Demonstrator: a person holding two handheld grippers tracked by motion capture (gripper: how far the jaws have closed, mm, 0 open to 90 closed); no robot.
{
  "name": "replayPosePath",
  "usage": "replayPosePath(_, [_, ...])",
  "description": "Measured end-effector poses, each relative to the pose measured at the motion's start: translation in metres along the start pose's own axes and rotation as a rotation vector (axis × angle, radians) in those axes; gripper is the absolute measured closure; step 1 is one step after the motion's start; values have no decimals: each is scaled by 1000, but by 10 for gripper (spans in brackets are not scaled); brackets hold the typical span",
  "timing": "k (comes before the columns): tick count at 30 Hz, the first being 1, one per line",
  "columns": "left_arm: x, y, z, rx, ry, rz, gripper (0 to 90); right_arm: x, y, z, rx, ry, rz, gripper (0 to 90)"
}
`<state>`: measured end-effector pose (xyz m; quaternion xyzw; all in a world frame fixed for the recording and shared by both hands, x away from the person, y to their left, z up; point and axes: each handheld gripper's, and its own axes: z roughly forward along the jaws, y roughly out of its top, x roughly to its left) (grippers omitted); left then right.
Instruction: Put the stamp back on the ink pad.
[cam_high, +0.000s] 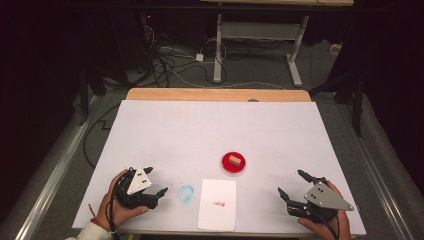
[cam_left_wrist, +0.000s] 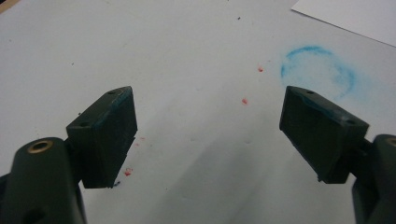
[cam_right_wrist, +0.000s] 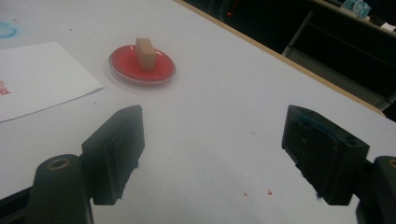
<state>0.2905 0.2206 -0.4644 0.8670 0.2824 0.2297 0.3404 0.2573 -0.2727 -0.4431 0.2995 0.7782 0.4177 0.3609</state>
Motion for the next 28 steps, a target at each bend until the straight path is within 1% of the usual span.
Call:
replayPosePath(1, [0, -1, 0, 4, -4, -12, 184, 0, 1, 0, -2, -2, 1, 216])
replayPosePath(5, [0, -3, -2, 2, -2, -12, 184, 0, 2, 2, -2, 2, -6, 213])
replayPosePath(8, [2, -2, -1, -4, -10, -17, 184, -1, 2, 2, -3, 5, -7, 211])
replayPosePath(12, [3, -2, 3, 7, -18, -10, 184, -2, 3, 2, -5, -10, -2, 212])
replayPosePath(13, [3, -2, 2, 6, -16, -11, 184, -2, 3, 2, 0, -14, -5, 216])
replayPosePath(16, [3, -2, 1, 3, -11, -20, 184, -2, 3, 1, -12, -38, -4, 228])
replayPosePath(17, [3, -2, 1, 4, -9, -18, 184, -3, 3, 1, -15, -31, 2, 226])
replayPosePath(21, [2, -1, 3, 13, -9, -15, 184, -3, 1, 3, 22, -32, -9, 223])
replayPosePath(25, [3, -1, 4, 13, -15, -18, 184, -5, 1, 2, 1, -38, 2, 224])
replayPosePath(28, [4, -1, 5, 11, -16, -25, 184, -4, 1, 3, 9, -36, -1, 220])
